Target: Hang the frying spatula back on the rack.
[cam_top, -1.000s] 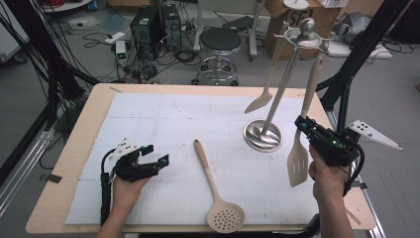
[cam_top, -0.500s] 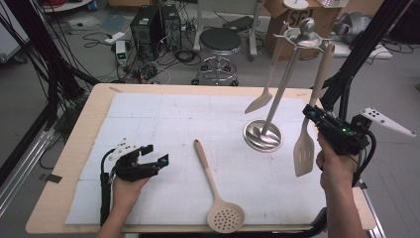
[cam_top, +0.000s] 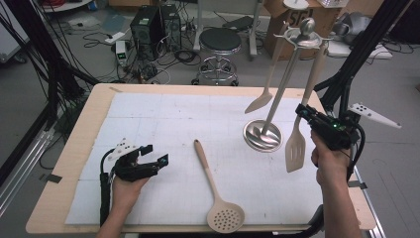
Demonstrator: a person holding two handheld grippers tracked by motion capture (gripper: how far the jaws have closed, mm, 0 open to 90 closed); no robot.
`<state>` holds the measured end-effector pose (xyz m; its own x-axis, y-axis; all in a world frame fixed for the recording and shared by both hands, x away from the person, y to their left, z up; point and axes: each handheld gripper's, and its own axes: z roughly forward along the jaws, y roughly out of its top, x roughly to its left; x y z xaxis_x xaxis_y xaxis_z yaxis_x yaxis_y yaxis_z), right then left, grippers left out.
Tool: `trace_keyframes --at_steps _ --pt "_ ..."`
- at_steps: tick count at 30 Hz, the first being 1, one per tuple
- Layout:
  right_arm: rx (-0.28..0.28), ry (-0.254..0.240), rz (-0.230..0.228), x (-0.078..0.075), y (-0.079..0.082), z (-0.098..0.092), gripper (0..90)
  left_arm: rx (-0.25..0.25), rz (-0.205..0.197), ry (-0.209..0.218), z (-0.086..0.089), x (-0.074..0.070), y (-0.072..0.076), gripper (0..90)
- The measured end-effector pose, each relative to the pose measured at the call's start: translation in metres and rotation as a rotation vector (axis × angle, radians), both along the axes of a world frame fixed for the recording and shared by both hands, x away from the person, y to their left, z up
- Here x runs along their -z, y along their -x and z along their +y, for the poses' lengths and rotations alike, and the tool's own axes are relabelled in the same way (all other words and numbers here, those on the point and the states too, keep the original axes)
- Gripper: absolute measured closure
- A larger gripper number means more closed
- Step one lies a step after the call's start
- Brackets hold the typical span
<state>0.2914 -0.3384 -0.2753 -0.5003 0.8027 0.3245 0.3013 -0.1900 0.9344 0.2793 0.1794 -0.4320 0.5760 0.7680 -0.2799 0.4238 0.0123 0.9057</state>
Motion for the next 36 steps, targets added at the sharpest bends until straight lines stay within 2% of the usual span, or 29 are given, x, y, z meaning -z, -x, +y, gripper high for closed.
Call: trace_keyframes --at_steps 3,9,11,14,16,18,22,29,36 --pt "-0.010 0.007 0.012 -0.001 -0.004 0.002 78.5 -0.003 0.003 0.003 0.001 0.000 0.000 22.2" --pt "-0.018 0.004 0.018 0.006 -0.004 0.003 77.7 0.001 -0.001 0.003 0.001 0.000 0.000 22.2" --pt "-0.003 0.011 0.020 0.006 -0.005 0.003 73.9 0.000 0.002 0.004 0.001 0.000 0.001 22.2" --pt "0.007 -0.005 0.038 0.005 -0.007 0.001 59.9 -0.002 -0.003 0.005 0.001 0.000 0.000 22.2" --pt "0.024 -0.026 0.046 0.005 -0.007 -0.002 59.3 -0.005 -0.002 0.006 0.001 0.000 0.000 22.2" --pt "0.051 -0.041 0.030 0.004 -0.007 -0.006 56.2 -0.003 -0.001 0.005 0.001 0.000 0.000 22.2" --pt "0.082 -0.079 -0.010 0.001 -0.004 -0.011 55.7 0.000 -0.001 0.002 0.000 0.000 -0.001 22.2" --pt "0.093 -0.104 -0.058 -0.008 -0.002 -0.012 55.1 -0.002 0.000 0.004 0.000 0.000 -0.001 22.2" --pt "0.119 -0.132 -0.117 -0.023 -0.002 -0.012 54.8 -0.003 0.002 0.003 0.000 0.001 -0.001 22.2"
